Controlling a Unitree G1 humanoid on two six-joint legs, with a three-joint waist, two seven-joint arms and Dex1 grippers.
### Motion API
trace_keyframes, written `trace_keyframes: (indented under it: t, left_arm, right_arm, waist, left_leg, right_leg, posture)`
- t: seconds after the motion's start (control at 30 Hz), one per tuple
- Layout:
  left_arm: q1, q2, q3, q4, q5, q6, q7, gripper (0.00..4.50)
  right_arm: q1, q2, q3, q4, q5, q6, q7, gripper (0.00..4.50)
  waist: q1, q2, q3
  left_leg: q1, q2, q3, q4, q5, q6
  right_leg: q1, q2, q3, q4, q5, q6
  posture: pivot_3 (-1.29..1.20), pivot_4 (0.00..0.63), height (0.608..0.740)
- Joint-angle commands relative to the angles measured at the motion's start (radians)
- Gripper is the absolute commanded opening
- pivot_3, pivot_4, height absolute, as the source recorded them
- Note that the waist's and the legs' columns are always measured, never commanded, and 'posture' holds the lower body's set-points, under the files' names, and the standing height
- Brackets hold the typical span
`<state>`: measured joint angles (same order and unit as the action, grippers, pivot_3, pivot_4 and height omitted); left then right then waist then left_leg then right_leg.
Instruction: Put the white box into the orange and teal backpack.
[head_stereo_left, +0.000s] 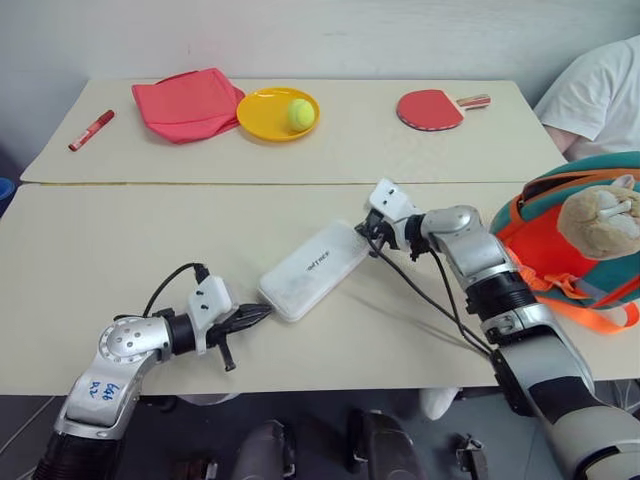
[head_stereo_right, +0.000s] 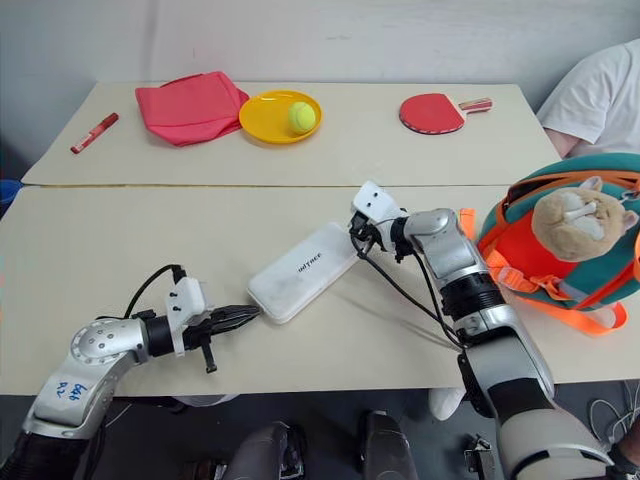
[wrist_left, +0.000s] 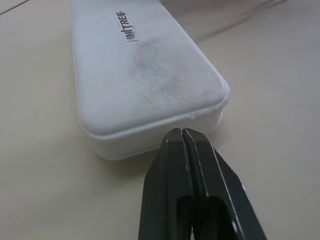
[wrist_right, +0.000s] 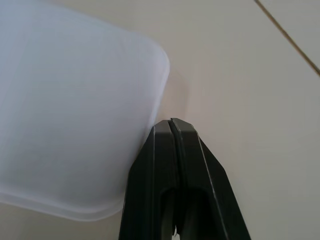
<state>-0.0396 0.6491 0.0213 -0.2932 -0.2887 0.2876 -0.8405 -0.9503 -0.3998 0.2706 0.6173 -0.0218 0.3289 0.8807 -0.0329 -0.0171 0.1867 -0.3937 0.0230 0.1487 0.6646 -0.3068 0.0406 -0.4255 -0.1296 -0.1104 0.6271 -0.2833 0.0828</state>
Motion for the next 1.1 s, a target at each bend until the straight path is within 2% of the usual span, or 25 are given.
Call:
trace_keyframes:
  t: [0.03, 0.17, 0.33, 0.43, 0.63, 0.77, 0.9, 1.1]
  left_arm:
    - [-0.011, -0.015, 0.001, -0.003, -0.002, -0.006, 0.017, 0.04]
    - [-0.030, -0.016, -0.004, 0.024, 0.021, -0.013, 0.026, 0.04]
    - [-0.034, -0.007, -0.001, 0.036, 0.025, -0.019, 0.010, 0.04]
    - [-0.046, -0.014, 0.008, 0.050, 0.019, -0.024, 0.012, 0.04]
    - [-0.089, -0.033, -0.013, 0.054, 0.002, 0.001, -0.009, 0.04]
    - [-0.105, -0.027, -0.030, 0.060, 0.001, 0.015, -0.034, 0.04]
    - [-0.110, -0.007, -0.051, 0.050, -0.024, 0.060, -0.083, 0.04]
    - [-0.109, 0.003, -0.078, 0.004, -0.060, 0.120, -0.140, 0.04]
  right_arm:
    - [-0.003, -0.002, -0.010, -0.027, 0.027, -0.025, 0.084, 0.00]
    - [0.076, -0.050, -0.021, -0.188, 0.079, 0.069, 0.182, 0.00]
    - [0.269, -0.149, -0.044, -0.491, 0.137, 0.203, 0.236, 0.00]
    - [0.420, -0.206, -0.094, -0.721, 0.243, 0.316, 0.271, 0.00]
    - [0.644, -0.265, -0.186, -0.984, 0.342, 0.466, 0.208, 0.00]
    - [0.699, -0.278, -0.217, -1.047, 0.351, 0.506, 0.148, 0.00]
    - [0.757, -0.332, -0.206, -1.013, 0.273, 0.424, 0.097, 0.00]
    - [0.782, -0.367, -0.224, -0.965, 0.257, 0.360, 0.073, 0.00]
  waist:
    - [0.001, 0.000, 0.000]
    - [0.004, 0.000, 0.000]
    - [0.006, 0.000, 0.000]
    - [0.008, 0.000, 0.000]
    - [0.009, 0.000, 0.000]
    - [0.007, 0.000, 0.000]
    - [0.010, -0.001, 0.000]
    - [0.026, -0.001, -0.001]
  left_leg:
    - [0.000, 0.000, 0.000, 0.000, 0.000, 0.000]
    - [0.000, 0.000, 0.000, 0.000, 0.000, 0.000]
    - [0.000, 0.000, -0.001, 0.001, 0.000, 0.000]
    - [0.001, 0.000, -0.001, 0.001, 0.000, 0.000]
    - [0.002, 0.001, -0.002, 0.000, -0.001, -0.002]
    - [0.002, 0.001, -0.001, 0.000, -0.002, -0.002]
    - [0.002, 0.001, -0.001, 0.000, -0.002, -0.002]
    - [0.003, 0.000, -0.001, 0.001, -0.002, -0.001]
  right_leg:
    - [0.000, 0.000, 0.000, 0.000, 0.000, 0.000]
    - [0.000, 0.000, 0.000, 0.000, 0.000, 0.000]
    - [0.000, -0.001, 0.000, 0.000, 0.000, 0.000]
    - [0.001, -0.001, 0.000, 0.000, 0.000, 0.000]
    - [0.001, -0.001, 0.000, -0.002, 0.000, 0.000]
    - [0.001, -0.001, 0.000, -0.003, 0.000, 0.000]
    - [0.001, -0.001, 0.000, -0.003, 0.000, 0.000]
    - [0.003, -0.001, 0.000, -0.003, 0.000, 0.000]
  posture:
    - [0.00, 0.150, 0.740]
    - [0.00, 0.150, 0.740]
    - [0.00, 0.150, 0.740]
    - [0.00, 0.150, 0.740]
    - [0.00, 0.150, 0.740]
    - [0.00, 0.150, 0.740]
    - [0.00, 0.150, 0.740]
    - [0.00, 0.150, 0.740]
